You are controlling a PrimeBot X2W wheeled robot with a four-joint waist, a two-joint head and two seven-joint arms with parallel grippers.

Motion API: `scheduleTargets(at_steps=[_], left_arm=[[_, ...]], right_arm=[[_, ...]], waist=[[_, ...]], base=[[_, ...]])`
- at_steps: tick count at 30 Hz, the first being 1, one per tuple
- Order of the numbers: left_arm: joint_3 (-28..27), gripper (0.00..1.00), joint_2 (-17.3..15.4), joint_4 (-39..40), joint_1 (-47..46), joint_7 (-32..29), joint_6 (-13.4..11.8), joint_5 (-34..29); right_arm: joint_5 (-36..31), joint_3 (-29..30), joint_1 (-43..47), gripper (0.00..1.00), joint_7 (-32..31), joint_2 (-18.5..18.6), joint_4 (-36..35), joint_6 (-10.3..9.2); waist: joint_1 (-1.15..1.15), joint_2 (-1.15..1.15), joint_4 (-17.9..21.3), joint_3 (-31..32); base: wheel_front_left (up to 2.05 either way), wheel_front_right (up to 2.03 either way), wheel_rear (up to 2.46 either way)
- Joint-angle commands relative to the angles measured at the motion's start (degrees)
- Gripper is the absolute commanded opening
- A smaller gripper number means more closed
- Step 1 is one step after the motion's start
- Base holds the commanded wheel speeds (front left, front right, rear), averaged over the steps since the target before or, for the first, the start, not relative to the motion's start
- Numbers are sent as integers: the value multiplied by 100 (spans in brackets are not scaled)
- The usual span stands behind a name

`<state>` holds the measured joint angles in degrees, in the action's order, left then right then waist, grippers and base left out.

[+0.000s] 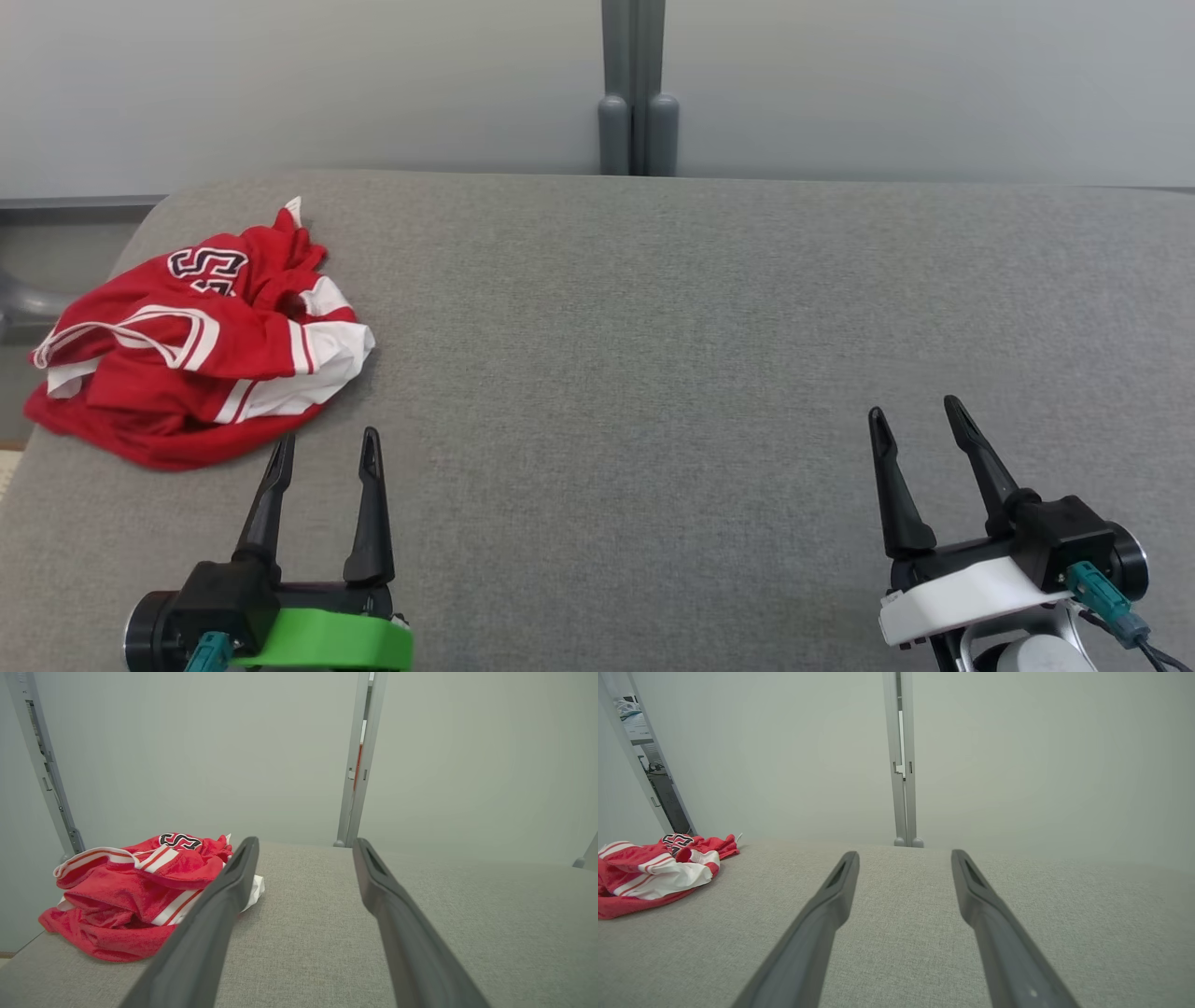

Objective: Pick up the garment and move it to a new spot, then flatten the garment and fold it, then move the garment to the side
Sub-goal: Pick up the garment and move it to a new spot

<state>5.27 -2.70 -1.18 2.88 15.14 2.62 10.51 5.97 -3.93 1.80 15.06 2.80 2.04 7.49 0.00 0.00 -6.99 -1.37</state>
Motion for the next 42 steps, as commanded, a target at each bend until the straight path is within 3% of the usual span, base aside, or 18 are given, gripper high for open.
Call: scheduleTargets(at_steps=[1, 13, 25, 34, 42], left_arm=[[-22, 100, -34, 27, 30, 1, -46, 69], [-85, 100, -33, 70, 172, 1, -108, 86], [-211, 100, -33, 67, 227, 1, -22, 12], [-202, 100, -33, 97, 178, 1, 20, -12], [-419, 100, -32, 182, -485, 1, 169, -187]], right_arm=[[-26, -6, 42, 100, 18, 15, -22, 0], [141, -230, 158, 100, 18, 17, -72, 0], [159, -273, 198, 100, 18, 19, -13, 0], [80, -245, 178, 100, 18, 19, -66, 0], [-160, -228, -4, 100, 18, 20, -118, 0]], waist=[[0, 0, -358, -35], [0, 0, -1279, 74], [0, 0, -1920, 81], [0, 0, -2169, -57], [0, 0, -2178, -526]], base=[[0, 0, 0], [0, 0, 0], [0, 0, 0], [0, 0, 0], [0, 0, 0]])
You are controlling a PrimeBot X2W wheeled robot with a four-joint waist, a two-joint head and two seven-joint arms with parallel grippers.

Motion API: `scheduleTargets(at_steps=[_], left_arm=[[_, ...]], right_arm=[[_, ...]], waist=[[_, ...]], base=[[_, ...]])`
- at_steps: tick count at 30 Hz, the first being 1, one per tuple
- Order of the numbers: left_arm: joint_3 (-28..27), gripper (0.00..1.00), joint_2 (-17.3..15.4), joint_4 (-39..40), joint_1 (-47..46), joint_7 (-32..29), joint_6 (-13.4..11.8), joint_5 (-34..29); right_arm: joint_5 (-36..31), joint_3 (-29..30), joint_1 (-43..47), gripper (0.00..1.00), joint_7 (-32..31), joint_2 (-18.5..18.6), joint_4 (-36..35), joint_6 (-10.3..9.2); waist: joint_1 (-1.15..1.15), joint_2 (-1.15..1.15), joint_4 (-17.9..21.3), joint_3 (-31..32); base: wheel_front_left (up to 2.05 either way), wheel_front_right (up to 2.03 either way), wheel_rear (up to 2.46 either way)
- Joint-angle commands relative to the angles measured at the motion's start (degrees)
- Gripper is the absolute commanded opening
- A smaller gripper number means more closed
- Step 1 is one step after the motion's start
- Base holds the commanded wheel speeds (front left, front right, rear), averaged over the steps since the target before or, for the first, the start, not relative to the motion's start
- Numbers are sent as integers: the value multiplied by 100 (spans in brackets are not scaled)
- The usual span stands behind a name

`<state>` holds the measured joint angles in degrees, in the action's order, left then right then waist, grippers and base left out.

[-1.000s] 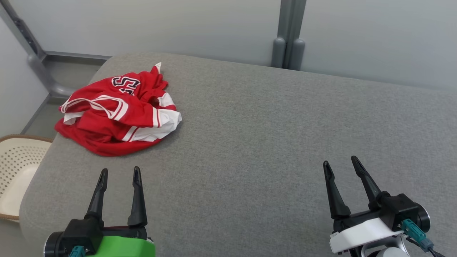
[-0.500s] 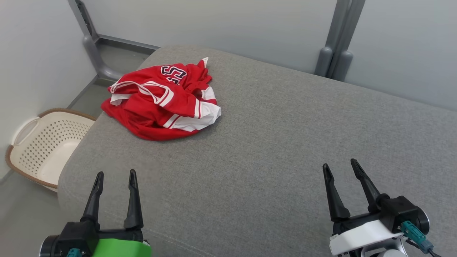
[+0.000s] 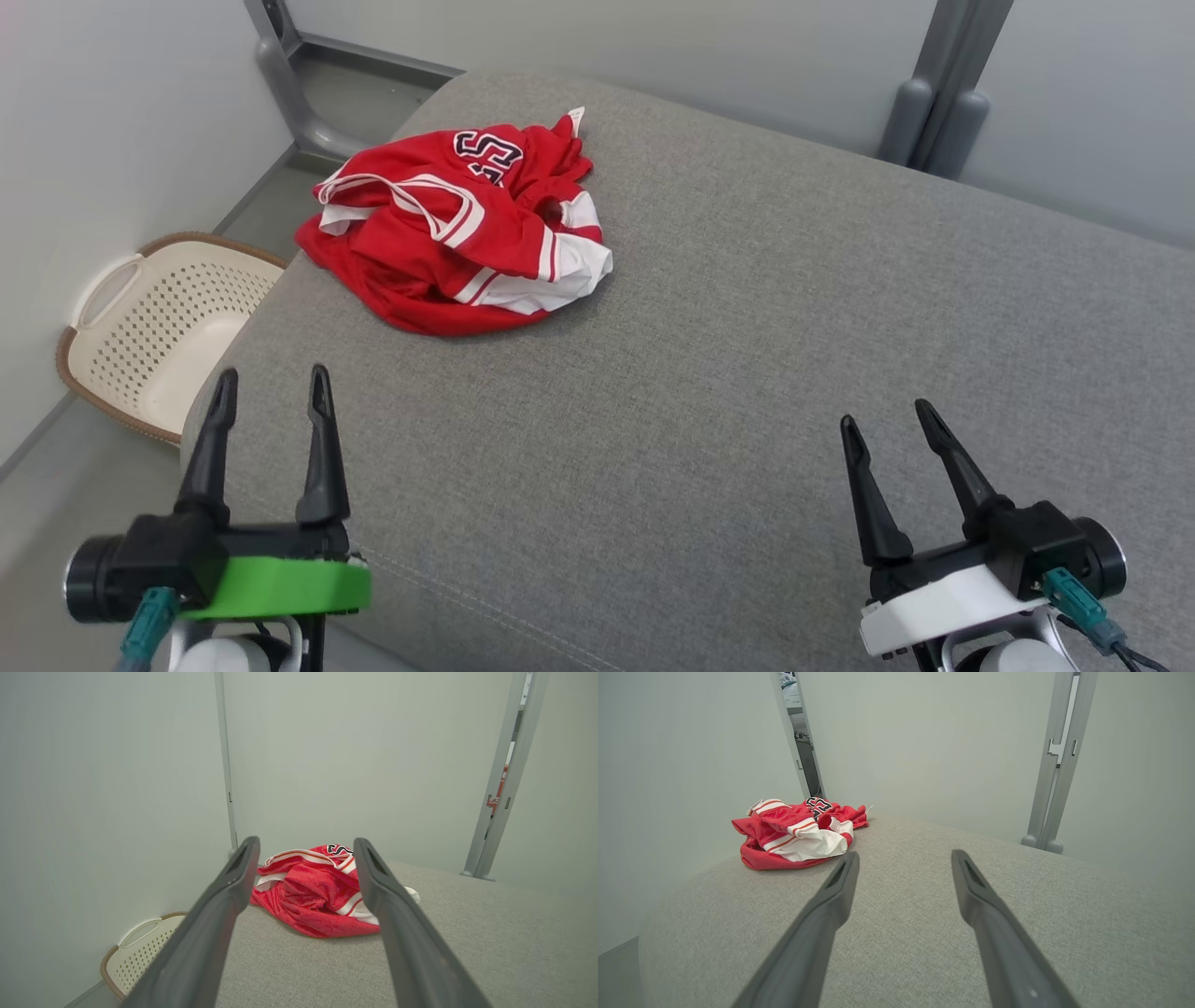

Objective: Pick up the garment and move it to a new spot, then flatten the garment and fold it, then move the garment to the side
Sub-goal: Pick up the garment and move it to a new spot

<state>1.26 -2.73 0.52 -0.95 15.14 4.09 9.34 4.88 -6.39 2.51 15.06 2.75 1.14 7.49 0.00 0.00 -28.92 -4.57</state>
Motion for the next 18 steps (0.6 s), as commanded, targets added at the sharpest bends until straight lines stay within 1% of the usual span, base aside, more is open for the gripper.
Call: scheduleTargets(at_steps=[1, 4, 7, 11, 12, 16, 18], left_arm=[[-82, 100, -28, -3, -261, 1, 69, -119], [-158, 100, -43, -217, -823, 1, 217, -210], [-126, 100, -225, -653, -1422, -1, 293, -299], [-157, 100, -498, -1625, -2379, -2, 336, -182], [-161, 100, -613, -1879, -2688, 0, 332, -178], [-143, 100, -895, -2914, -3666, -21, 343, 2], [-48, 100, -986, -3480, -4195, -283, 341, 131]], right_arm=[[-100, 16, -106, 100, 18, 24, -46, 0], [-287, 85, -244, 100, 18, 27, -93, 0], [-422, 146, -344, 100, 18, 74, -130, -1], [-500, 164, -558, 100, 18, 249, -235, -1], [-518, 159, -611, 100, 18, 302, -269, 0], [-573, 307, -810, 100, 18, 472, -438, -1], [-593, 412, -847, 100, 18, 530, -516, -1]], waist=[[0, 0, 48, -327], [0, 0, 144, -686], [0, 0, 256, -994], [0, 0, 466, -1426], [0, 0, 537, -1545], [0, 0, 758, -1927], [0, 0, 829, -2073]], base=[[0, 0, 0], [0, 0, 0], [0, 0, 0], [0, 0, 0], [0, 0, 0], [0, 0, 0], [0, 0, 0]])
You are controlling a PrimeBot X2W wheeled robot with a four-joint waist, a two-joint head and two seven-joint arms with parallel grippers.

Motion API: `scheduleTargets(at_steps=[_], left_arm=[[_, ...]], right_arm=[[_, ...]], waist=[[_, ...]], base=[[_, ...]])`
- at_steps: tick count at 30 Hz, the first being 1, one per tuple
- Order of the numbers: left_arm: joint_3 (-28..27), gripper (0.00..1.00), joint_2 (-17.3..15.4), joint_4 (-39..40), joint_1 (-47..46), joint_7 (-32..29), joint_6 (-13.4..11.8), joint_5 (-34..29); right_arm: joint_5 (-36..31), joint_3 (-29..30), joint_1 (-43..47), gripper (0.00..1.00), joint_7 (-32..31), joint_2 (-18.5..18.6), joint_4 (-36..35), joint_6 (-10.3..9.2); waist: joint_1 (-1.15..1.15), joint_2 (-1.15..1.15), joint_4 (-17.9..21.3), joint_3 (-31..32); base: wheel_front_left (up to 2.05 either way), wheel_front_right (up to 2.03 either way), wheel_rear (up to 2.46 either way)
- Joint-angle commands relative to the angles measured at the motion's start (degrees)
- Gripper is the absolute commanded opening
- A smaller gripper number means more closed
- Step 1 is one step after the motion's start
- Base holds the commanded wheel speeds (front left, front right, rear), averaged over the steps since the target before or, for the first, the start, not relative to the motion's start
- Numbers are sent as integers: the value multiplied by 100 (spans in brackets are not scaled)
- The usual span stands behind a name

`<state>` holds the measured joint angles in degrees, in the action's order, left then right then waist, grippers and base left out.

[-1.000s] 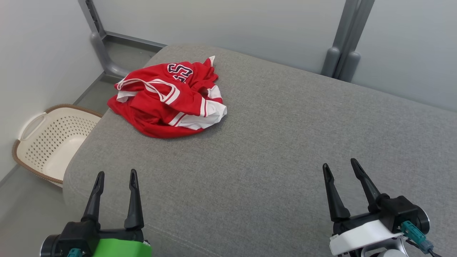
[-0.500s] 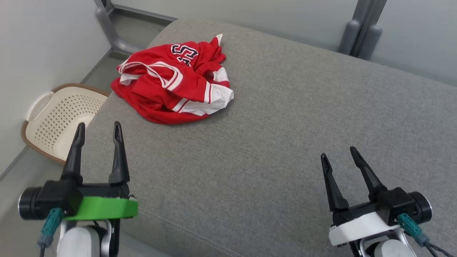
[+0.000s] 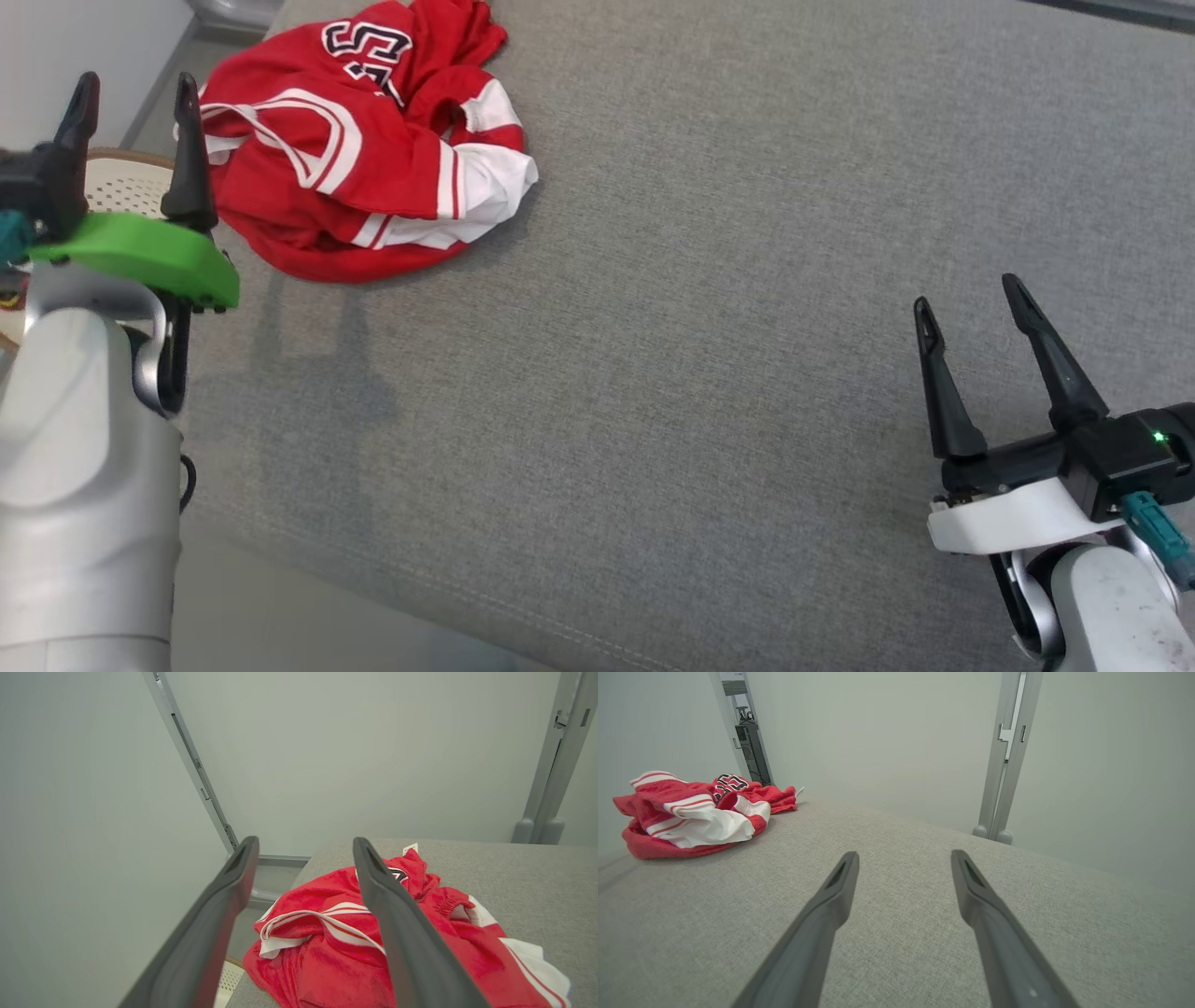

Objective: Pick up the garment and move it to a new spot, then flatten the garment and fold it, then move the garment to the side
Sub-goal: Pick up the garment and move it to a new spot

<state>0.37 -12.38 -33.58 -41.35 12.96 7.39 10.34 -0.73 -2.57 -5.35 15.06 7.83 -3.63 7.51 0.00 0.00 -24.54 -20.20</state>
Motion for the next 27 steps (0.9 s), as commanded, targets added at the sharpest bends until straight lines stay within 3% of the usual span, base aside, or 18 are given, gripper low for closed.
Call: scheduleTargets(at_steps=[1, 4, 9, 16, 23, 25, 27], left_arm=[[78, 100, -64, -318, -362, -266, 12, 114], [264, 100, -274, -1115, -981, -1076, 11, 450], [577, 100, -471, -1784, -1545, -1932, 5, 1332], [773, 100, -583, -2209, -1664, -2339, 3, 2456], [1165, 100, -616, -2344, -1430, -2312, 4, 3002], [1300, 0, -655, -2315, -1381, -2153, 4, 3138], [1433, 0, -730, -2264, -1346, -1952, 4, 3178]], right_arm=[[-44, 57, -78, 100, 18, 52, -68, -4], [-47, 83, -163, 100, 18, 124, -158, -4], [-53, 103, -259, 100, 18, 123, -248, -4], [-40, 139, -371, 100, 18, 170, -325, -4], [-30, 276, -387, 100, 17, 192, -324, -4], [-26, 315, -363, 100, 16, 164, -293, -5], [-22, 314, -329, 100, 16, 136, -273, -5]], waist=[[0, 0, 421, -572], [0, 0, 546, -771], [0, 0, 696, -1018], [0, 0, 779, -1329], [0, 0, 816, -1417], [0, 0, 823, -1397], [0, 0, 834, -1353]], base=[[0, 0, 0], [0, 0, 0], [0, 0, 0], [0, 0, 0], [0, 0, 0], [0, 0, 0], [0, 0, 0]])
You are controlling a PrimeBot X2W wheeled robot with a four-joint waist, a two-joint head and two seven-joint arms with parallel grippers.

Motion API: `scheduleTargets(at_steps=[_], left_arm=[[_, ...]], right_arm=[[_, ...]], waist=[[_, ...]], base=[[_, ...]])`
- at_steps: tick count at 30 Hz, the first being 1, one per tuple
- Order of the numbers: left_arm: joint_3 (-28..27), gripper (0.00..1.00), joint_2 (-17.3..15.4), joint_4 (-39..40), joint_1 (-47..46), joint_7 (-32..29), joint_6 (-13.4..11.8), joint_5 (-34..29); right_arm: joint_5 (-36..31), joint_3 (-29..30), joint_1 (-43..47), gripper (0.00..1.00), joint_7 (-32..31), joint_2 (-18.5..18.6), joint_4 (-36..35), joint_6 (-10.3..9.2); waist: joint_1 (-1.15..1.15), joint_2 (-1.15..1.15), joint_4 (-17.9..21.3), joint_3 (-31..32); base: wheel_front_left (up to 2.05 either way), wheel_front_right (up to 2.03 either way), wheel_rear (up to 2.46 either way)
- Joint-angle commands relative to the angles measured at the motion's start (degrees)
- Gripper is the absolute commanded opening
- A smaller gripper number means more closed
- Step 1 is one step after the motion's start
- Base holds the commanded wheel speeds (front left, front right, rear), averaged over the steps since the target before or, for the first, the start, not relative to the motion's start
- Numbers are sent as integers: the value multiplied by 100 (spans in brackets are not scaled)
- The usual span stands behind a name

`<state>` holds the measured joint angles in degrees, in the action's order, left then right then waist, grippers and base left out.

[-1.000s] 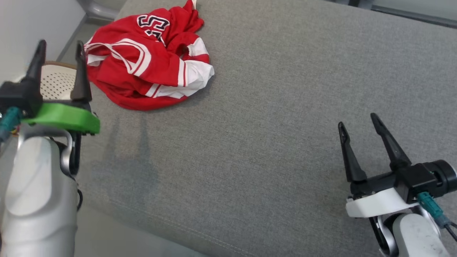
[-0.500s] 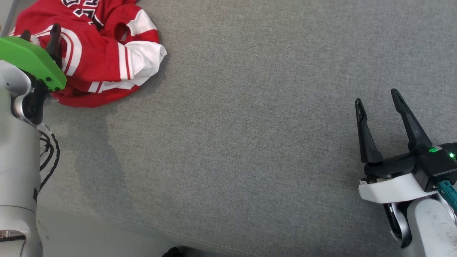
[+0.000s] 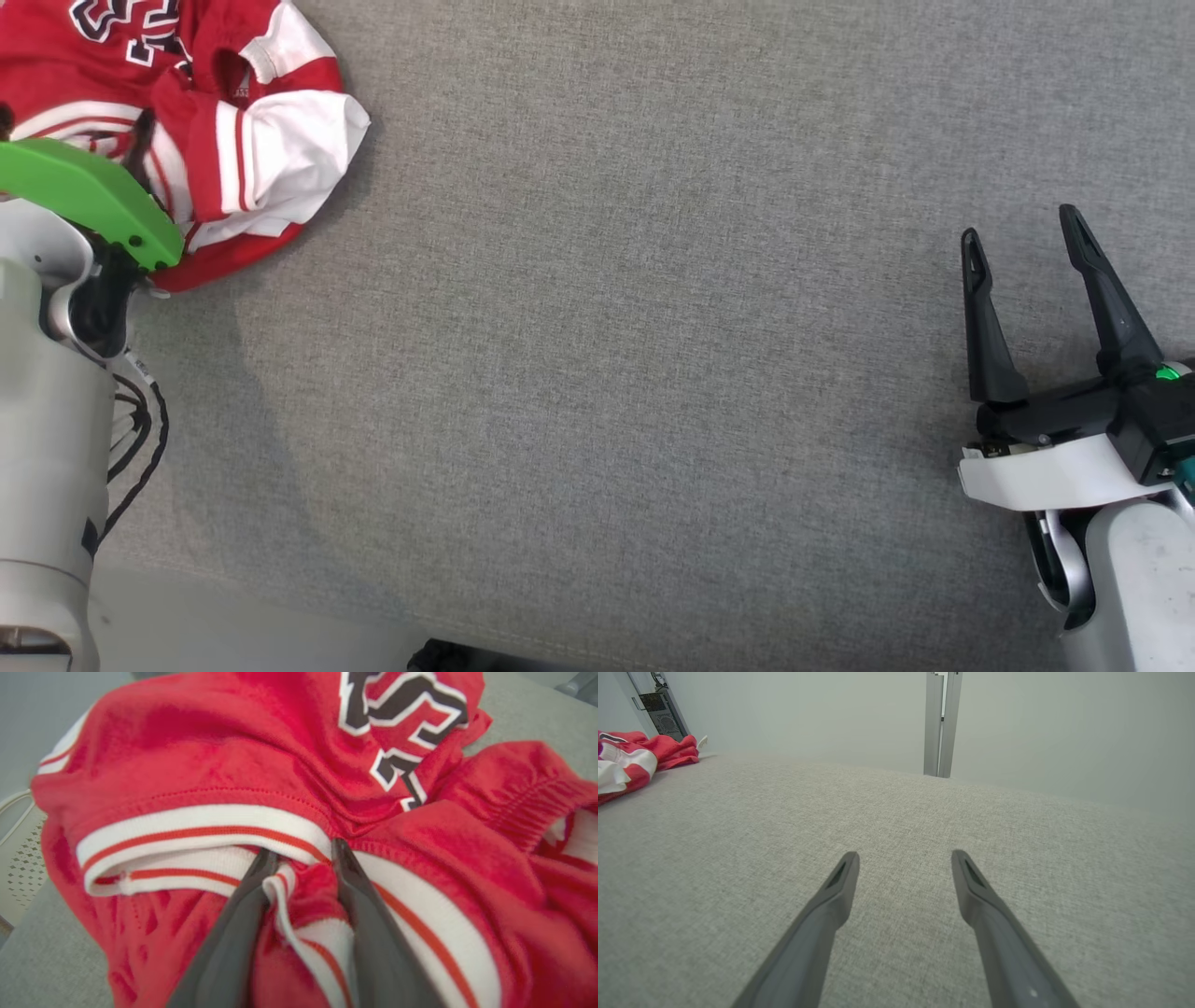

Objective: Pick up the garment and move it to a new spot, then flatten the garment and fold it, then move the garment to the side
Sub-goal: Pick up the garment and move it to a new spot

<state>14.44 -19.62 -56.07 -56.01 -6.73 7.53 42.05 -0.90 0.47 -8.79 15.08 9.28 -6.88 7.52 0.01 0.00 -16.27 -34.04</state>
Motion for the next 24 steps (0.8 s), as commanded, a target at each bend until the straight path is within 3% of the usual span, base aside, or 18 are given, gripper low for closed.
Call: scheduleTargets(at_steps=[1, 7, 11, 24], left_arm=[[90, 0, -96, 18, 125, 206, -10, 31], [463, 0, -377, 421, 144, 1042, -10, 410], [861, 0, -748, 868, 189, 1342, -11, 658], [1688, 0, -1848, 3328, 96, 1491, -10, 1949]], right_arm=[[-1, 2, 34, 100, 14, -23, 73, -5], [60, -62, 121, 100, 15, -118, 169, -6], [106, -144, 236, 100, 16, -213, 295, -5], [326, -317, 516, 100, 16, -600, 499, -6]], waist=[[-1, 0, 18, 70], [-1, 0, 104, 430], [-1, 0, 158, 864], [-1, 0, 717, 2202]], base=[[0, 0, 0], [0, 0, 0], [0, 0, 0], [0, 0, 0]])
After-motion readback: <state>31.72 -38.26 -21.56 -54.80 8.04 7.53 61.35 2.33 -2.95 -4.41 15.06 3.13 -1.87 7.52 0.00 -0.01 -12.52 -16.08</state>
